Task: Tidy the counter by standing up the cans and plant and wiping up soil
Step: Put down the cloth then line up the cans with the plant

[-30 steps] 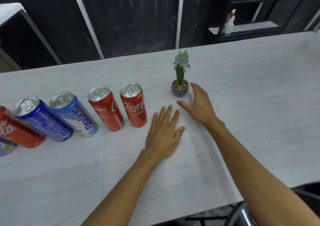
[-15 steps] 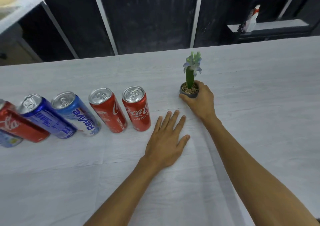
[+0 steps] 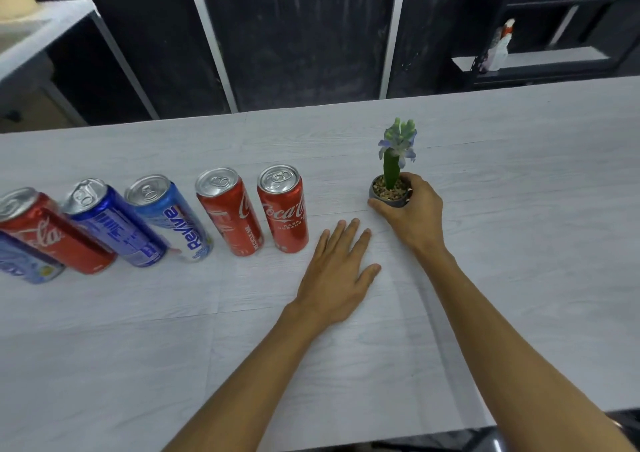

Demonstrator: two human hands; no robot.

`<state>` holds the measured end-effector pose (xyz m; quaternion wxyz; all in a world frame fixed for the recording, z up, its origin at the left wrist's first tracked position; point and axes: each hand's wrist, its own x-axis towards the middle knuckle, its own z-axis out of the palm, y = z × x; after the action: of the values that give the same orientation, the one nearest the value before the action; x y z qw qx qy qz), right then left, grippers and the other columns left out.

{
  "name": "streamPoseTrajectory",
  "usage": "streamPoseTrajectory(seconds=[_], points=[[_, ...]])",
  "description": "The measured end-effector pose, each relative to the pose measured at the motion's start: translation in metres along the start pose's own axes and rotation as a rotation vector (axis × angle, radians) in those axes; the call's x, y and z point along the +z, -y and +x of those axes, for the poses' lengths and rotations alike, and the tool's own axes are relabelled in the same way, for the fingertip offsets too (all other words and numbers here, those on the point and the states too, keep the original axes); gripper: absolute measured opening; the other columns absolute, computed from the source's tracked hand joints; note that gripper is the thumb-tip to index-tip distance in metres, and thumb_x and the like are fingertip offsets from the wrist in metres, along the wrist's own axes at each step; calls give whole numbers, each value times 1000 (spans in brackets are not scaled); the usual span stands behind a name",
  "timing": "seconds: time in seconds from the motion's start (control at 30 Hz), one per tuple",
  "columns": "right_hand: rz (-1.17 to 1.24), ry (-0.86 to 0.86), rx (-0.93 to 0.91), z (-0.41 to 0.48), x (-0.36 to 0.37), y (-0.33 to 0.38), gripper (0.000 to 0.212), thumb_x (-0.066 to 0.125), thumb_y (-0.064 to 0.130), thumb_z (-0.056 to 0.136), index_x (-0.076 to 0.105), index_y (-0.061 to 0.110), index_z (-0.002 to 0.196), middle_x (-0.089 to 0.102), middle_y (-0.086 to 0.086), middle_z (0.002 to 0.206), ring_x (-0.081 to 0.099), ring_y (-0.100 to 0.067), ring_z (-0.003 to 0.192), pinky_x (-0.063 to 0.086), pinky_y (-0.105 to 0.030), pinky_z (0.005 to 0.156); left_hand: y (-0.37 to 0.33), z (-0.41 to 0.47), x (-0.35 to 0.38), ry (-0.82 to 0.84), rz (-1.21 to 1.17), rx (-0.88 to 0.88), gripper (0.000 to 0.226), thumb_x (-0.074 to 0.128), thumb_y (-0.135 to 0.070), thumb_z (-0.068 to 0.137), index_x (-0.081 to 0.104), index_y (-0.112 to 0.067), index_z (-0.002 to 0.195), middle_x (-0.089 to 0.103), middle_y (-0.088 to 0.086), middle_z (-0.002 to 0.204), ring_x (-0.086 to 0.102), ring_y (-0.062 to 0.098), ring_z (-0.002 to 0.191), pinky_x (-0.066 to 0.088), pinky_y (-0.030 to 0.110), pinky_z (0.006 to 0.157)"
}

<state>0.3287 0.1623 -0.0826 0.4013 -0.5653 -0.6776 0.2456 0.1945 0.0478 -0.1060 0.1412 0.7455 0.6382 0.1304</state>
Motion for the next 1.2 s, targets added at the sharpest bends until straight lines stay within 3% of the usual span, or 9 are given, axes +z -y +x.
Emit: streamPoseTrajectory(seconds=[0.4,0.53,0.73,0.97,1.2], points=[[-68,-24,18,-98,5,33,66,84,41,68,58,15,123,65,-3,115,57,-11,96,38,-13,78,31,-90,-19,-16,-37,47,61,28,-50,100,12,-25,154,-2,-6,162,-10,8,147,-7,32,120],[-59,-6,17,-134,24,60,68,84,43,66,58,14,122,64,-2,113,55,-7,94,34,-2,70,58,-132,-34,-51,-27,10,61,28,-50,100,14,-25,154,0,-6,162,-8,7,147,-6,32,120],[-13,40,-7,-172,68,107,69,87,45,61,58,15,116,63,0,109,57,-8,92,35,-1,67,111,-188,-63,-133,-22,-109,59,29,-51,100,17,-28,152,5,-7,161,-4,8,147,-5,30,120],[72,115,-62,-196,127,157,71,87,45,60,56,16,117,62,0,111,59,-12,97,48,-20,81,167,-233,-93,-221,10,-259,57,32,-49,100,20,-27,152,9,-6,161,0,10,148,-2,31,120],[86,211,-95,-204,172,190,70,87,45,61,55,16,116,59,1,111,56,-13,100,50,-27,86,208,-257,-102,-237,50,-359,58,32,-48,100,21,-26,152,10,-5,161,1,13,148,0,34,120]])
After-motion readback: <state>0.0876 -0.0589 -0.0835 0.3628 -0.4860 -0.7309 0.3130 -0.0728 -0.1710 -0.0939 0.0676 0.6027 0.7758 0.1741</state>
